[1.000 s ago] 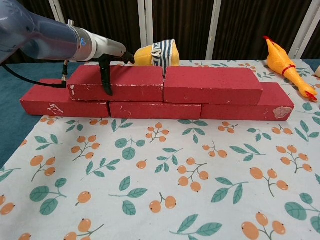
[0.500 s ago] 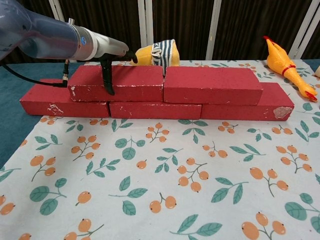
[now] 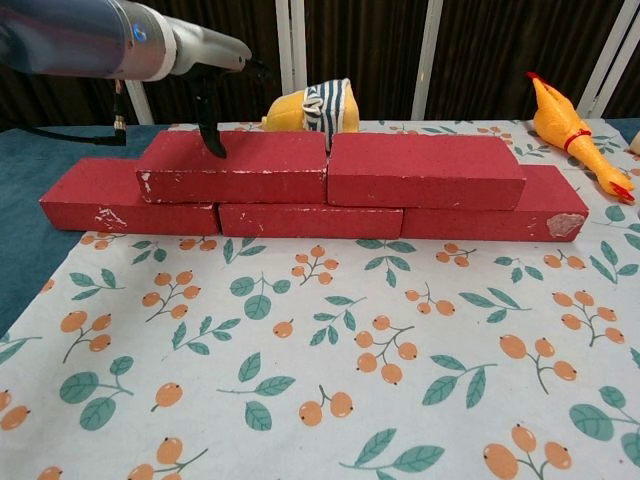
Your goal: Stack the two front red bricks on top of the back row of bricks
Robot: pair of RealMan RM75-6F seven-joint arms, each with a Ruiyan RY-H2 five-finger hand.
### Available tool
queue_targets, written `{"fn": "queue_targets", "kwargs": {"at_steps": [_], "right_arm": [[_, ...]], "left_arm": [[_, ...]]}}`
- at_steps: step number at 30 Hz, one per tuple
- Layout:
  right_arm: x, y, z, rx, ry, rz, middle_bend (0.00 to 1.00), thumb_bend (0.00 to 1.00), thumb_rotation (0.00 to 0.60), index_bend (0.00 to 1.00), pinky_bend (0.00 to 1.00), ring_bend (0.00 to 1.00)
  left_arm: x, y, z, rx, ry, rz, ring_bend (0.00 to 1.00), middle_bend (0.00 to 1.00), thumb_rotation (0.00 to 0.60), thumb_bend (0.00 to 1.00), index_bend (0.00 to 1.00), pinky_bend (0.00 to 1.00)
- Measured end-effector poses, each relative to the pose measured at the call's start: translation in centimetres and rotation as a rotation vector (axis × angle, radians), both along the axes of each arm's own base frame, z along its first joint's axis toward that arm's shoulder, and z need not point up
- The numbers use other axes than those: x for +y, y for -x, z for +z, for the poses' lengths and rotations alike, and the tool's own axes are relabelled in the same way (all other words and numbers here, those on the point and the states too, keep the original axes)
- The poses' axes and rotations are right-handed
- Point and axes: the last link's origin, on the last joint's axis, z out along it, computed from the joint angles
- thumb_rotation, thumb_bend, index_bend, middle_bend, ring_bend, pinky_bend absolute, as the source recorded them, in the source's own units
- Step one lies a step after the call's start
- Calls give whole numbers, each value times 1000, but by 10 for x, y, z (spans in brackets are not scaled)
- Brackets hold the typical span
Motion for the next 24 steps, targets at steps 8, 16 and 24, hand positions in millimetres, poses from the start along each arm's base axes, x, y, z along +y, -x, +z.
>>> {"fn": "queue_targets", "kwargs": {"at_steps": [8,16,24], "right_arm": [[0,0,1,-5,-2,-3,0,100,600,0,0,0],[1,-3,-1,-11,-5,12,0,99,600,0,0,0],[2,-7,-3,-10,-5,45,0,100,600,0,0,0]], "left_arm": [[-26,54,46,-118,-70,4,0,91,600,0,83,107],[-72,128,75,-240,-111,71,0,78,600,0,87,108],[-160,207,95,-341,-261,70,0,85,600,0,96,108]]}}
